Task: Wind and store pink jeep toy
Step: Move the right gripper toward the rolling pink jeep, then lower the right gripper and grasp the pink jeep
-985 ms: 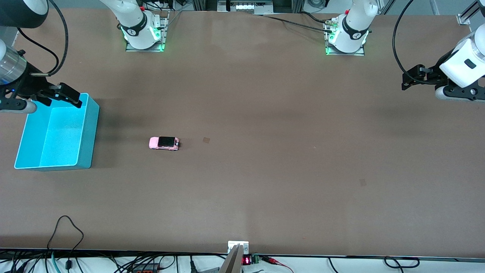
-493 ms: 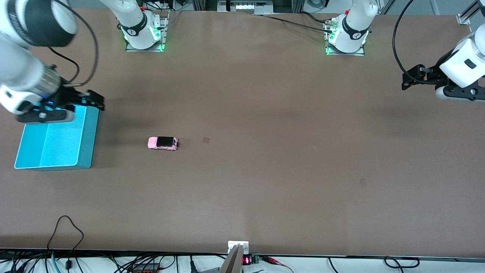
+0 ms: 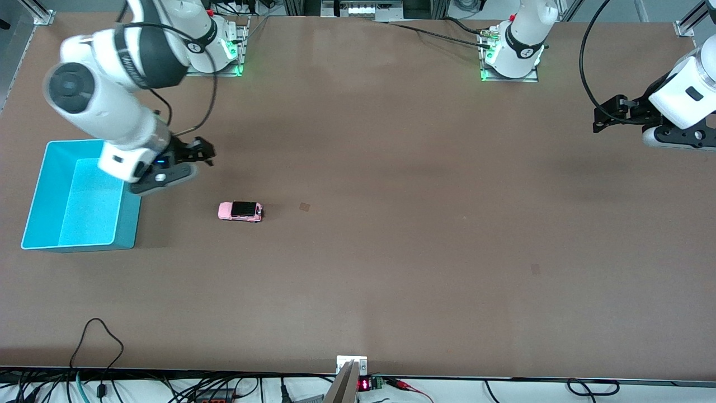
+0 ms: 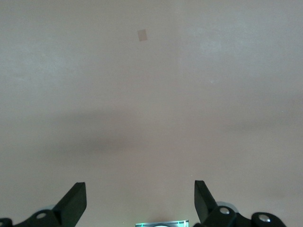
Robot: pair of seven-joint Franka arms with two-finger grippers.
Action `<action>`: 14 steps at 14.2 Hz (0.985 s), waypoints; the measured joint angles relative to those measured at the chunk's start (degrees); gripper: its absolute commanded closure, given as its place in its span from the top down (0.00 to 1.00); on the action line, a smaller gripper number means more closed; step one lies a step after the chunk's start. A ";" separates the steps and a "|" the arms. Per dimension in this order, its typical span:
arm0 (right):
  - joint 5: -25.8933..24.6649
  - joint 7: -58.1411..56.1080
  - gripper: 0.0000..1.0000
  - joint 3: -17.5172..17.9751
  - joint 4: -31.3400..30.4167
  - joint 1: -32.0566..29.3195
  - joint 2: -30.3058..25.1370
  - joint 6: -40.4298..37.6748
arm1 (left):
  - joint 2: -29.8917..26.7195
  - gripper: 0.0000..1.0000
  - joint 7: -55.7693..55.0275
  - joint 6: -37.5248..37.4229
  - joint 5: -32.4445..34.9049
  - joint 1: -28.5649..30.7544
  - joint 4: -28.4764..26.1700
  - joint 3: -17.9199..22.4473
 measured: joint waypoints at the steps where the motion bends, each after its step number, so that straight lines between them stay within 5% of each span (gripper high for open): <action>1: 0.00 -2.79 1.00 0.76 -0.61 0.04 0.79 1.16 | 0.00 1.00 0.00 -0.03 0.00 0.00 0.10 0.00; 9: 0.00 -38.29 1.00 1.17 -9.59 -0.42 11.65 26.33 | 0.04 1.00 0.00 -0.18 0.00 -0.39 0.36 -0.14; 14: 0.00 -48.75 1.00 1.15 -9.90 -0.51 17.72 35.60 | 0.04 1.00 0.00 -0.18 0.00 -0.40 0.39 -0.18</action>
